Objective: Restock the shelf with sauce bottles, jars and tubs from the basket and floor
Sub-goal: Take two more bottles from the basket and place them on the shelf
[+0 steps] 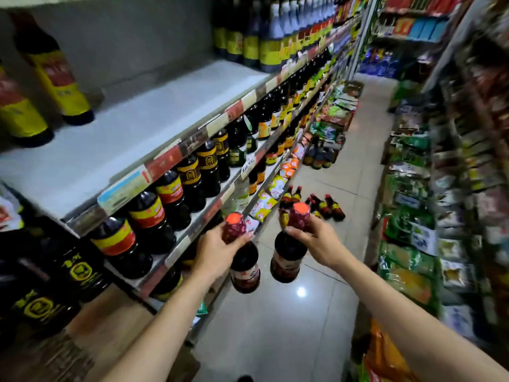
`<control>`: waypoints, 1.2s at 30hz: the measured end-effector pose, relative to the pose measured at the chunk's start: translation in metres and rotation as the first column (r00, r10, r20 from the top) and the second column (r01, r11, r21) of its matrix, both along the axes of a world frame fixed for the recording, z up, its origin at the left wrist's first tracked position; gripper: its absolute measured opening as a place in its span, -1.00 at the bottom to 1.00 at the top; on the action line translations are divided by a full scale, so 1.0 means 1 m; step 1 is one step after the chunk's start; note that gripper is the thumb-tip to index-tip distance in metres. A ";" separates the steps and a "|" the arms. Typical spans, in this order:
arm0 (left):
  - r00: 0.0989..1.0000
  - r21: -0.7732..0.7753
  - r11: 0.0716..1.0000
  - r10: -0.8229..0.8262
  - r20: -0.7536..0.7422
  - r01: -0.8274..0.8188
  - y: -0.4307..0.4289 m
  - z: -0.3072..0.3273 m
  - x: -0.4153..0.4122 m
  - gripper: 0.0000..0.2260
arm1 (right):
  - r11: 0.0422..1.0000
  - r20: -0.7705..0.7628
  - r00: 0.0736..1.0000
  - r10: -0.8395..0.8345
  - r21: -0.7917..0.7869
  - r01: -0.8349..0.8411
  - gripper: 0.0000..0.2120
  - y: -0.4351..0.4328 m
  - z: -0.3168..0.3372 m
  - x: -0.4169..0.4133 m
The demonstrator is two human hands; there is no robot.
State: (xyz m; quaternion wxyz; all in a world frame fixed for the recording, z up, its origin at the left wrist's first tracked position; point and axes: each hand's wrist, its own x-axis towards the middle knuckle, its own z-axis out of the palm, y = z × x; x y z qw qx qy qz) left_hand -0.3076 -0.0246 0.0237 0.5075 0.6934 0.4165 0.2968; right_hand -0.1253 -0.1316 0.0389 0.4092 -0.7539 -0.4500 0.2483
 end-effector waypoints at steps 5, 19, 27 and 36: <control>0.999 0.011 0.999 -0.048 0.012 0.047 0.044 0.007 0.043 -0.83 | 0.997 0.043 0.997 -0.069 0.023 0.068 -0.87 0.034 0.009 0.037; 0.985 0.070 0.986 0.154 -0.082 -0.148 0.125 0.038 0.143 -0.91 | 0.965 0.156 0.955 0.252 0.033 -0.260 -0.63 0.155 0.023 0.172; 0.908 0.286 0.876 0.416 -0.040 -0.389 0.139 0.128 0.164 -0.75 | 0.773 0.291 0.800 0.525 0.230 -0.591 -0.81 0.245 0.091 0.210; 0.893 0.475 0.787 0.450 -0.006 -0.393 0.171 0.216 0.137 -0.75 | 0.504 0.466 0.624 0.627 0.368 -0.781 -0.75 0.324 0.171 0.192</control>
